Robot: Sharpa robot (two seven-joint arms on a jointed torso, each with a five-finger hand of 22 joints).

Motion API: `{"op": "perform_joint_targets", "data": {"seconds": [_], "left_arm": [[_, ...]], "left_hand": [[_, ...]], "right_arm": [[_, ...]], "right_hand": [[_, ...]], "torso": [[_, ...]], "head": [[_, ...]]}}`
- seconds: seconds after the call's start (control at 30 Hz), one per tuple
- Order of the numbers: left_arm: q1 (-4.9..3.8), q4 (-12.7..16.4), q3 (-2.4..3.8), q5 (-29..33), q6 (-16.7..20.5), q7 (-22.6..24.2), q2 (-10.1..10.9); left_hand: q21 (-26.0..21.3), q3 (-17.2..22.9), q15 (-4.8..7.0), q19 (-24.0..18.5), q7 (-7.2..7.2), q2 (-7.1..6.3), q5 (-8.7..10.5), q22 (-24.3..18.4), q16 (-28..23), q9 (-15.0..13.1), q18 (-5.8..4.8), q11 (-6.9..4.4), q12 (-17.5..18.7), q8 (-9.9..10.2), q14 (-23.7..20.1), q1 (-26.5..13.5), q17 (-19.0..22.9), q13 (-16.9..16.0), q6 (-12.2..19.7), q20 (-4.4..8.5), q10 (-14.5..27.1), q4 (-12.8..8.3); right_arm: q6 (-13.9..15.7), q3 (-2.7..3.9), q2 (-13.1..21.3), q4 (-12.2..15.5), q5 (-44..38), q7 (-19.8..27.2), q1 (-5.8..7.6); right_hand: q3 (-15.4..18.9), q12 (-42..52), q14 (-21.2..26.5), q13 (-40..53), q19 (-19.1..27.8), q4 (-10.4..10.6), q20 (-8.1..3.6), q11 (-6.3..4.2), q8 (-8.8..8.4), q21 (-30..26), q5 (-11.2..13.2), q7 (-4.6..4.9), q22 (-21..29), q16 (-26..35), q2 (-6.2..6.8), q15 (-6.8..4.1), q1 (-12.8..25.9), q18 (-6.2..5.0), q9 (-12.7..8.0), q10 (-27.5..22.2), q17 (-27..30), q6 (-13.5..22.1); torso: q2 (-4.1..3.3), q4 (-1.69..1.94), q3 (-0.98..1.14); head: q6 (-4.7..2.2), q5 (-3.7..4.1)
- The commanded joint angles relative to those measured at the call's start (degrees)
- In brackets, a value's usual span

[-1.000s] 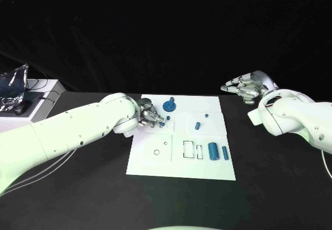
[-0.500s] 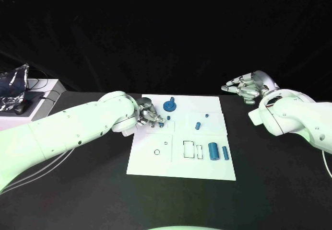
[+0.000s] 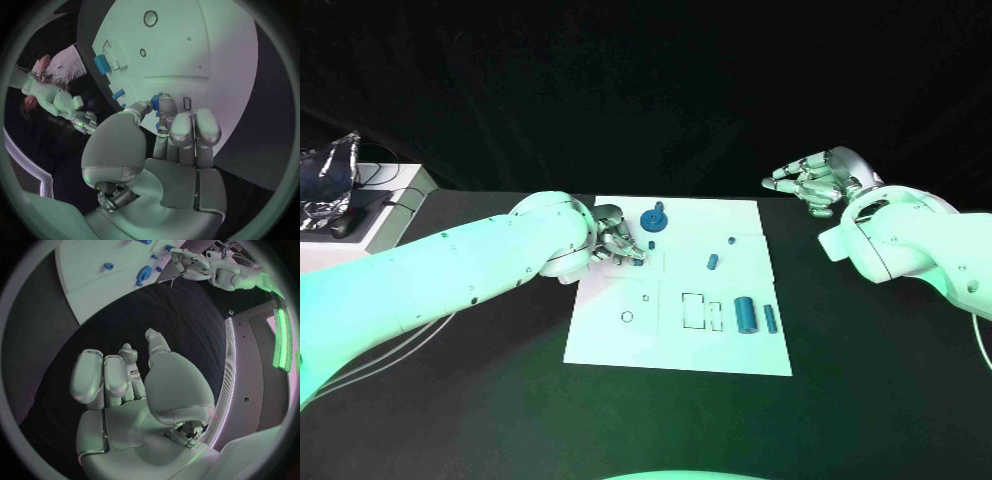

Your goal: Assemble the parts on the task board

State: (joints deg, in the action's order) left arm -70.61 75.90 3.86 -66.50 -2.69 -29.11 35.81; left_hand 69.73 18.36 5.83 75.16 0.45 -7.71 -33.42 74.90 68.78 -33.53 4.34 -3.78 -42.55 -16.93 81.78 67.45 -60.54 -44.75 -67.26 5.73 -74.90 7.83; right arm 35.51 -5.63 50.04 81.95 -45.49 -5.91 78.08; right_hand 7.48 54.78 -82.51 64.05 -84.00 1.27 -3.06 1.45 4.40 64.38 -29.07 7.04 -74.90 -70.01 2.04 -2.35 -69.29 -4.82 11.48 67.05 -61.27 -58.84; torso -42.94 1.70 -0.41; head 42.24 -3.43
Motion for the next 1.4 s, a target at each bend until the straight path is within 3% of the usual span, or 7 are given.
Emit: {"op": "perform_joint_targets", "data": {"seconds": [0.03, 0.77, 1.4], "left_arm": [[-0.01, 0.33, -0.05, -3.81, 0.09, 1.18, -0.17], [0.03, 1.53, -0.11, -4.64, 0.99, 1.5, 0.38], [0.1, 0.58, -0.16, -4.13, 1.01, 1.38, 0.51]], "left_hand": [[0.26, 10.66, 0.21, 0.27, -0.02, 0.01, -0.38, 3.14, 0.21, 0.0, -0.77, -0.26, 0.25, 0.05, -0.19, 0.41, 0.09, -0.06, -0.44, -0.15, -0.53, -10.4], [0.22, 10.75, 0.21, 0.29, -0.05, -0.17, -0.38, 3.2, 0.24, -0.03, -0.76, -0.28, 0.28, 0.08, -0.18, 0.67, 0.15, -0.07, -0.51, -0.17, -0.6, -10.09], [0.22, 10.75, 0.21, 0.29, -0.05, -0.17, -0.38, 3.2, 0.24, -0.03, -0.76, -0.28, 0.28, 0.08, -0.18, 0.67, 0.15, -0.07, -0.51, -0.17, -0.6, -10.09]], "right_arm": [[-0.08, 0.02, 0.02, 0.06, -0.23, 0.72, -0.02], [-0.22, 0.02, -0.07, -0.1, -0.19, 0.75, -0.11], [-0.28, 0.02, -0.12, -0.14, -0.17, 0.78, -0.17]], "right_hand": [[-0.03, -0.15, -0.29, -0.02, -2.26, -0.09, -0.33, 0.06, -0.34, -0.2, -0.18, 0.48, -8.68, 0.27, -0.43, -0.28, -0.09, -0.27, -0.09, -0.37, 0.02, -0.07], [0.03, -0.14, -0.27, -0.02, -2.27, -0.13, -0.34, 0.06, -0.34, -0.22, -0.2, 0.47, -8.68, 0.3, -0.57, -0.29, -0.06, -0.27, -0.11, -0.34, 0.06, -0.11], [0.03, -0.14, -0.27, -0.02, -2.27, -0.13, -0.34, 0.06, -0.34, -0.22, -0.2, 0.47, -8.68, 0.3, -0.57, -0.29, -0.06, -0.27, -0.11, -0.34, 0.06, -0.11]], "torso": [[-0.02, 0.0, 0.02], [0.05, 0.04, -0.04], [0.0, -0.06, 0.02]], "head": [[0.04, 0.02], [0.3, -0.11], [0.42, -0.3]]}}
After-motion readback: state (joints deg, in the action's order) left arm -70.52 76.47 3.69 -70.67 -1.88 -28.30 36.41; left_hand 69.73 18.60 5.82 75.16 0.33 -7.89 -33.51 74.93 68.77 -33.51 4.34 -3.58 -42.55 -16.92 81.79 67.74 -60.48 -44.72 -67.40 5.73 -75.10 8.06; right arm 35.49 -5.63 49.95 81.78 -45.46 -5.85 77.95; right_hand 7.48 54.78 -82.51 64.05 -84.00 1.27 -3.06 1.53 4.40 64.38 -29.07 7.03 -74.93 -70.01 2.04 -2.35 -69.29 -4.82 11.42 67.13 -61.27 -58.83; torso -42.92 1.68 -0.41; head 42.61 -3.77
